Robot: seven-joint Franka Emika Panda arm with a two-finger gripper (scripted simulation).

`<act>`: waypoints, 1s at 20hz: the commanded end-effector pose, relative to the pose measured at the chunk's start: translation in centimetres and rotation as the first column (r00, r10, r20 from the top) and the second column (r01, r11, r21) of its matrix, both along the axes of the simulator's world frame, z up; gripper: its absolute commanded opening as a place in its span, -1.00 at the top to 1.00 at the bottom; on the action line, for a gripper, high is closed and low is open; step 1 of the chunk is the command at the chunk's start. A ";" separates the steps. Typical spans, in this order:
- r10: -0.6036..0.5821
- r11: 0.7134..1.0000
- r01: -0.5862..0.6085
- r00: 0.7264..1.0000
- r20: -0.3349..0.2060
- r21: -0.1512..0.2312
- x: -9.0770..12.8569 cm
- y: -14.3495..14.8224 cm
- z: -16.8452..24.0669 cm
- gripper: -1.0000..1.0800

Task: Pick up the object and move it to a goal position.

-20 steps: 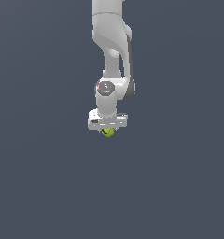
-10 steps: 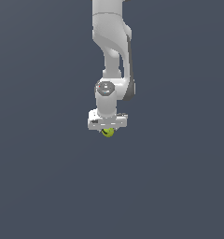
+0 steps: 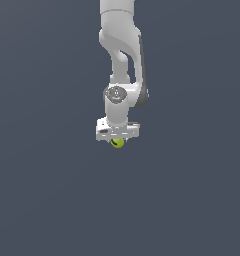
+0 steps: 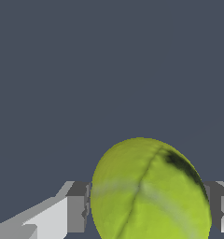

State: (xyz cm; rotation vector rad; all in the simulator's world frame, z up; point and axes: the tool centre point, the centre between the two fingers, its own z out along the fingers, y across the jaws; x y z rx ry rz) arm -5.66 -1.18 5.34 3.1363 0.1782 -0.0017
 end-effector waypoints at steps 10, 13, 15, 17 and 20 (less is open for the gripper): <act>0.001 1.000 -0.001 1.000 0.002 0.000 5.8 4.3 4.6 1.00; 0.001 1.000 -0.001 1.000 0.002 0.000 7.6 5.7 6.0 1.00; 0.001 1.000 -0.001 1.000 0.002 0.000 8.7 6.5 6.8 1.00; 0.001 1.000 -0.001 1.000 0.002 0.000 9.8 7.2 7.6 1.00; 0.001 1.000 -0.001 1.000 0.002 0.000 11.3 8.3 8.8 1.00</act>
